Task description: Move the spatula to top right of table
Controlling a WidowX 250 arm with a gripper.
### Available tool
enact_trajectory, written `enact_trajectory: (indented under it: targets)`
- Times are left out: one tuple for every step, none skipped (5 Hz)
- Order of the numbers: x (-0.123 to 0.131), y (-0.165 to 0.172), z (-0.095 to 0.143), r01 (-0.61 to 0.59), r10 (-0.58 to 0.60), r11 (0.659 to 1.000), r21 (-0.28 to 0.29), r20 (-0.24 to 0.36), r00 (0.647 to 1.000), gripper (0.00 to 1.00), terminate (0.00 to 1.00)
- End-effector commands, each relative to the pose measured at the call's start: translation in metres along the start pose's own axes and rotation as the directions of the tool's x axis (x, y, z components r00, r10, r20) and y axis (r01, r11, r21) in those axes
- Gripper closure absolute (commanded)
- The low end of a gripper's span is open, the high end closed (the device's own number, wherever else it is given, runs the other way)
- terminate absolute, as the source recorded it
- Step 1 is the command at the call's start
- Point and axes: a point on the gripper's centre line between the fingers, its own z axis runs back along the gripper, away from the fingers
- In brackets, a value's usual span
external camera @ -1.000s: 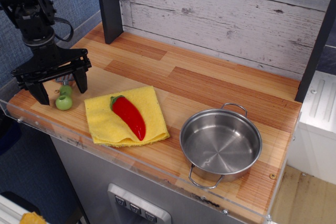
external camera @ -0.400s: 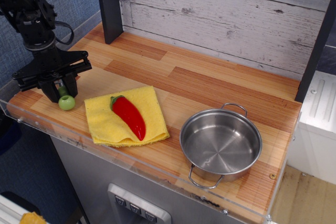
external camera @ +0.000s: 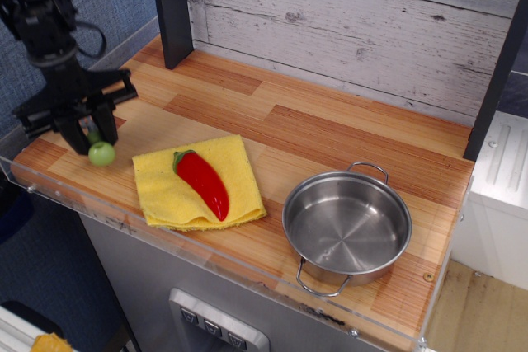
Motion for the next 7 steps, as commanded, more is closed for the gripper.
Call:
enact_trajectory:
  targets:
    - [0.024, -0.024, 0.090, -0.085, 0.097, 0.988, -0.129, 0.090, 0.991, 1.00, 0.00]
    - [0.012, -0.040, 0.119, -0.105, 0.121, 0.979, -0.177, 0.083, 0.989, 1.00, 0.00]
    - [-0.012, -0.070, 0.142, -0.092, 0.107, 0.968, -0.234, 0.051, 0.993, 1.00, 0.00]
    - [-0.043, -0.100, 0.151, -0.021, 0.027, 0.965, -0.262, 0.019, 0.999, 1.00, 0.00]
    - [-0.065, -0.126, 0.146, -0.014, 0.006, 0.956, -0.294, -0.031, 1.000, 1.00, 0.00]
    - [-0.082, -0.159, 0.132, -0.001, -0.018, 0.959, -0.283, -0.065, 0.998, 1.00, 0.00]
    - [-0.095, -0.189, 0.116, 0.033, -0.058, 0.958, -0.285, -0.077, 0.995, 1.00, 0.00]
